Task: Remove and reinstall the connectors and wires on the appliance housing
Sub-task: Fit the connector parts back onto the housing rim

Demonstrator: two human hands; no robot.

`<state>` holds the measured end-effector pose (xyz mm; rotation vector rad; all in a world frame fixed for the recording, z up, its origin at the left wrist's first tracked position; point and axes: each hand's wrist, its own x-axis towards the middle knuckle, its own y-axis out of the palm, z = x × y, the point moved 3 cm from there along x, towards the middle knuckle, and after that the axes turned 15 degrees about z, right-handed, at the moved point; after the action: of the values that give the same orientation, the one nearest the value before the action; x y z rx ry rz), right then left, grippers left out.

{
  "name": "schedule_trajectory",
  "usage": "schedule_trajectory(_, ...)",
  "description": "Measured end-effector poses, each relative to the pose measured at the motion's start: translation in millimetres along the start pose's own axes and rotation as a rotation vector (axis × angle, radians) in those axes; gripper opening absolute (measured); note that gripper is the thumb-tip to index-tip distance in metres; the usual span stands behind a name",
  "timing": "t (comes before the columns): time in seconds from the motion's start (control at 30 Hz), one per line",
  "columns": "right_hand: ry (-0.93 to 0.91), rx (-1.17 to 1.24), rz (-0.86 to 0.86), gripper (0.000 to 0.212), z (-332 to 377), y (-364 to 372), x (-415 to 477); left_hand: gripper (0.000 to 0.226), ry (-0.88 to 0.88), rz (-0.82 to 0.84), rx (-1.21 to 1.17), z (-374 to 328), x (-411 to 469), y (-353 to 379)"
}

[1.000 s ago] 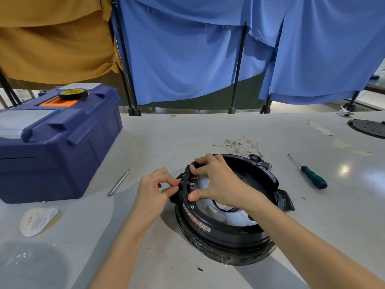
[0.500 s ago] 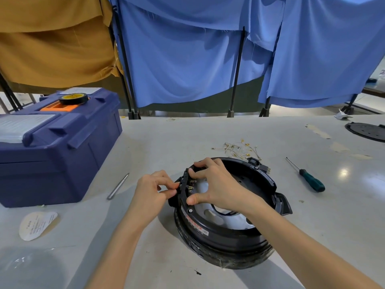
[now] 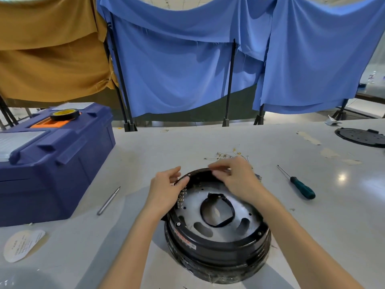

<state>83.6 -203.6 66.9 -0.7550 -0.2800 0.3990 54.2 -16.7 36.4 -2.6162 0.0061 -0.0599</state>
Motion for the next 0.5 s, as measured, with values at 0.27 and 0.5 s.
schedule_trajectory(0.27, 0.496, 0.011, -0.185, 0.05, -120.3, -47.1, 1.5, 0.016, 0.022, -0.056, -0.052, 10.2, 3.5, 4.7)
schedule_trajectory(0.5, 0.547, -0.189, -0.159, 0.024, -144.2, -32.5, 18.6, 0.014, 0.024, -0.076, -0.071, 13.8, 3.3, 4.5)
